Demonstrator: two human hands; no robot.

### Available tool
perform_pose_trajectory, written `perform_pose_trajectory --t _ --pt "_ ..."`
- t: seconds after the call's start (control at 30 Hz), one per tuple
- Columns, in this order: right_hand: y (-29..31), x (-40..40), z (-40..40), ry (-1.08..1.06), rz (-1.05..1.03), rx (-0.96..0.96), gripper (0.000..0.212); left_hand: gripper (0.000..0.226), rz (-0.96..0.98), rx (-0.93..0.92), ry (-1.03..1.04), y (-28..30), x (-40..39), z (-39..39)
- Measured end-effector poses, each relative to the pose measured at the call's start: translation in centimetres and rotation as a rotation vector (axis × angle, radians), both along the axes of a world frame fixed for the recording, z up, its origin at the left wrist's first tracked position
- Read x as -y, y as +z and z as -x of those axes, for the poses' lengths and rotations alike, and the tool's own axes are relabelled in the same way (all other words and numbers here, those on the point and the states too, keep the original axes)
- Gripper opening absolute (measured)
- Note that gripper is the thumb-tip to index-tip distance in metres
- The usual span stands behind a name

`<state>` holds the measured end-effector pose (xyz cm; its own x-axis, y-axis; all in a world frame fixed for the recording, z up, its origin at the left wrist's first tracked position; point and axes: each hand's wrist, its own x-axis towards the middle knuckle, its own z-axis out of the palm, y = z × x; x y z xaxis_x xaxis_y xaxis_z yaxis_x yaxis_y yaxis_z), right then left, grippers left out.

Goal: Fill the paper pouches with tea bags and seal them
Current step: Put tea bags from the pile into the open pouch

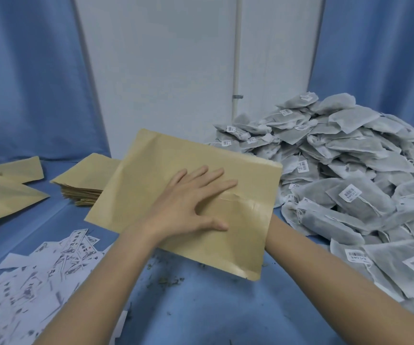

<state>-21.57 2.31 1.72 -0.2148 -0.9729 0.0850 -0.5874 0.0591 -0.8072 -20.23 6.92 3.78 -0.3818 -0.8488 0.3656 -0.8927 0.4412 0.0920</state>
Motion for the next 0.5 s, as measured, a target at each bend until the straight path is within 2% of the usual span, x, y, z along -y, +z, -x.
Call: perform_pose_trajectory --t 0.03,0.1,0.13,0.17,0.2,0.3,0.33,0.4,0.47,0.5 --pt "-0.1 0.6 -0.4 -0.019 0.004 0.083 0.071 0.075 0.014 -0.04 -0.004 -0.2 0.1 -0.1" --pt "0.6 1.7 8.2 0.347 -0.274 0.653 0.048 0.072 0.023 -0.117 0.033 -0.6 0.4 -0.2" --pt "-0.9 0.4 11.6 0.391 -0.34 0.519 0.041 0.072 0.025 -0.161 0.047 -1.1 0.6 -0.2" --pt "-1.5 0.3 13.4 0.438 -0.272 0.55 0.037 0.072 0.011 -0.225 0.059 -1.6 1.0 -0.2" --pt "-1.6 1.4 15.5 0.49 -0.174 0.457 0.03 0.072 -0.017 -0.29 0.067 -2.1 1.3 0.0" --pt "-2.1 3.1 19.7 0.634 0.233 -0.258 0.014 0.059 -0.088 -0.408 0.05 -3.8 2.6 1.8" --pt "-3.0 3.7 20.6 0.642 0.342 -0.39 0.01 0.057 -0.1 -0.443 0.048 -4.4 3.1 2.5" --pt "-4.2 4.7 23.4 0.611 0.425 -0.461 0.024 0.06 -0.107 -0.503 0.059 -5.4 3.9 3.7" --pt "-4.8 5.9 26.8 0.436 0.425 -0.446 0.028 0.057 -0.113 -0.53 0.083 -6.4 5.0 4.6" --pt "-5.2 6.1 28.2 0.341 0.383 -0.507 0.034 0.058 -0.126 -0.539 0.104 -6.8 5.5 4.9"
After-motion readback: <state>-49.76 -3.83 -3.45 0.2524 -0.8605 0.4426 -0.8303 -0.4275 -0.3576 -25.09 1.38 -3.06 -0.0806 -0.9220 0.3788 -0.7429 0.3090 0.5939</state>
